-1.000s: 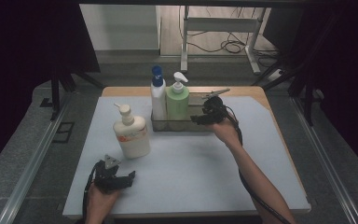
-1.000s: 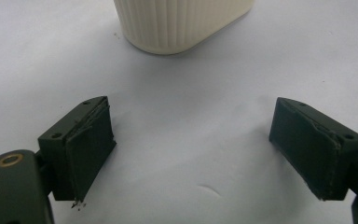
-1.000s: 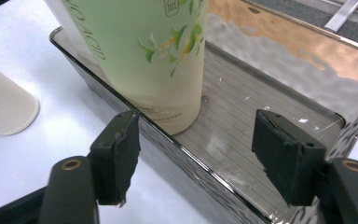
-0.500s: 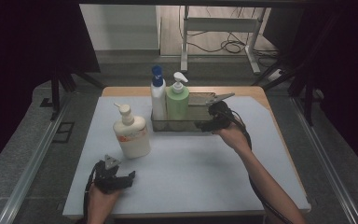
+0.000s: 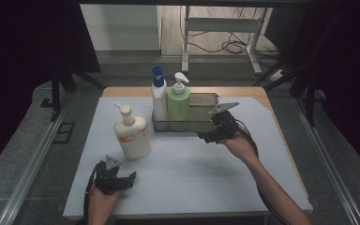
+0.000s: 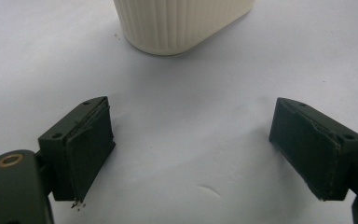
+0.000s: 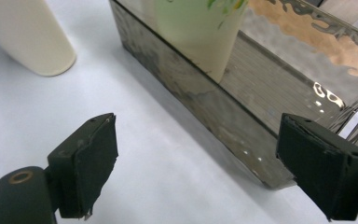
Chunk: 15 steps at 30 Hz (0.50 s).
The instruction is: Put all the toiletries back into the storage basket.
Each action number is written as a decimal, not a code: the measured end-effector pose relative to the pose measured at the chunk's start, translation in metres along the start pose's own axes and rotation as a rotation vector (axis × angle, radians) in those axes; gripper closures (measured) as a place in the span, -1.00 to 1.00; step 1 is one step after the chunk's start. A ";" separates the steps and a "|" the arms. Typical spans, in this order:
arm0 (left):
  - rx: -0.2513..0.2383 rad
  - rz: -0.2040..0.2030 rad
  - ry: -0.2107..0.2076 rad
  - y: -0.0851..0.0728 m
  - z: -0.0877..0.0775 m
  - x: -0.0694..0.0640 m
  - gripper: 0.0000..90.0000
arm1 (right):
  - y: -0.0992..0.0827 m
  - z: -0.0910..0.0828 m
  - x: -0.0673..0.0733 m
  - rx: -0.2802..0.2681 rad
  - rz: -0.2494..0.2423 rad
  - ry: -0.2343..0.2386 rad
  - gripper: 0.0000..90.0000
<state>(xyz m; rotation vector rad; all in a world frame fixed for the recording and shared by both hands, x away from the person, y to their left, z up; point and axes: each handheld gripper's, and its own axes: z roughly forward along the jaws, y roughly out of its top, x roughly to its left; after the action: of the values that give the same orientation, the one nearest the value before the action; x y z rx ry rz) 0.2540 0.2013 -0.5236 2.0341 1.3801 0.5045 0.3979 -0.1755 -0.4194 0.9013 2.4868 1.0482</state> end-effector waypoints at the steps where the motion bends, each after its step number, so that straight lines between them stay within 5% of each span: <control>1: 0.001 0.000 0.000 0.000 0.000 0.000 -0.71 | -0.001 -0.002 0.001 -0.005 -0.001 -0.003 -0.76; 11: 0.006 0.008 0.033 0.004 -0.003 -0.001 -0.71 | -0.018 -0.018 0.006 -0.024 0.004 0.017 -0.83; 15: -0.016 -0.020 0.020 0.006 -0.008 0.003 -0.70 | -0.026 -0.021 0.007 -0.028 0.014 0.029 -0.85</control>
<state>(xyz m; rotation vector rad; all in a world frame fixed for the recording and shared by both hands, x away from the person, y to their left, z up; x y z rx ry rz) 0.2540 0.2049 -0.5139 2.0057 1.4026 0.5267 0.3705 -0.1964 -0.4237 0.9026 2.4865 1.1047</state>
